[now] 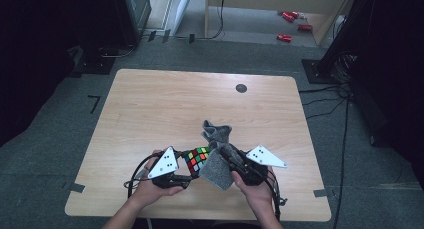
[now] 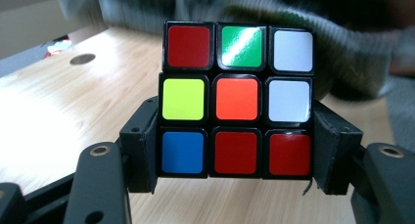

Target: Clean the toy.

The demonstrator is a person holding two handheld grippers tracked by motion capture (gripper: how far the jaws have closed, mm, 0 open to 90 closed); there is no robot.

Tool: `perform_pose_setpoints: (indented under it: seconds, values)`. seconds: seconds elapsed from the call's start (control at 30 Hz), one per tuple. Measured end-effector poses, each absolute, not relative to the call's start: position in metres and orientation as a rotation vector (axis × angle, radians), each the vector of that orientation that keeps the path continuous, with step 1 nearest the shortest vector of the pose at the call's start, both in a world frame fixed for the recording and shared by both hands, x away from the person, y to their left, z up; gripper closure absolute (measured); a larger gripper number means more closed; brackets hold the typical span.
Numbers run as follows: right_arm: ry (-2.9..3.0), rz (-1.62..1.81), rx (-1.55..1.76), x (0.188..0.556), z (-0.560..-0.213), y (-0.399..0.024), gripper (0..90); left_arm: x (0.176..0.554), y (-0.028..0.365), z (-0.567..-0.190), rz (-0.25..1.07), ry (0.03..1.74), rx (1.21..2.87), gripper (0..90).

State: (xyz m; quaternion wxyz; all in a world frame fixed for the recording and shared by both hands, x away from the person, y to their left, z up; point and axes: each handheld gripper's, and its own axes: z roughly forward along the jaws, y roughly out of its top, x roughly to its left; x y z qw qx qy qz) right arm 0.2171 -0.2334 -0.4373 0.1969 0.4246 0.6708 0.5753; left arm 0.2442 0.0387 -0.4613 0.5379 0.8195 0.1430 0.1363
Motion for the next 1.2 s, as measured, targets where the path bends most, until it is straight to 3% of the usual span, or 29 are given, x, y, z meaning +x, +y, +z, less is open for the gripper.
perform_pose_setpoints:
  seconds: [0.23,0.47,0.7,0.83,1.03,1.2]
  values:
    - [1.934,1.643,1.079,0.209,-0.435,-0.214,70.1,0.238,0.032,-0.460,0.308,0.306,1.946,34.5]
    - [1.889,1.567,1.242,0.222,-0.450,-0.232,70.7,0.245,0.043,-0.454,0.265,0.348,1.880,34.5]
    - [1.844,1.675,1.154,0.209,-0.427,-0.225,70.5,0.245,0.038,-0.460,0.295,0.344,1.938,34.5]
    - [1.913,1.650,1.095,0.207,-0.432,-0.212,70.3,0.239,0.032,-0.457,0.297,0.309,1.948,34.5]
    - [1.894,1.558,1.209,0.219,-0.447,-0.226,70.7,0.243,0.040,-0.453,0.269,0.330,1.901,34.5]
    - [1.838,1.631,1.219,0.215,-0.433,-0.235,70.3,0.243,0.036,-0.459,0.304,0.319,1.965,34.5]
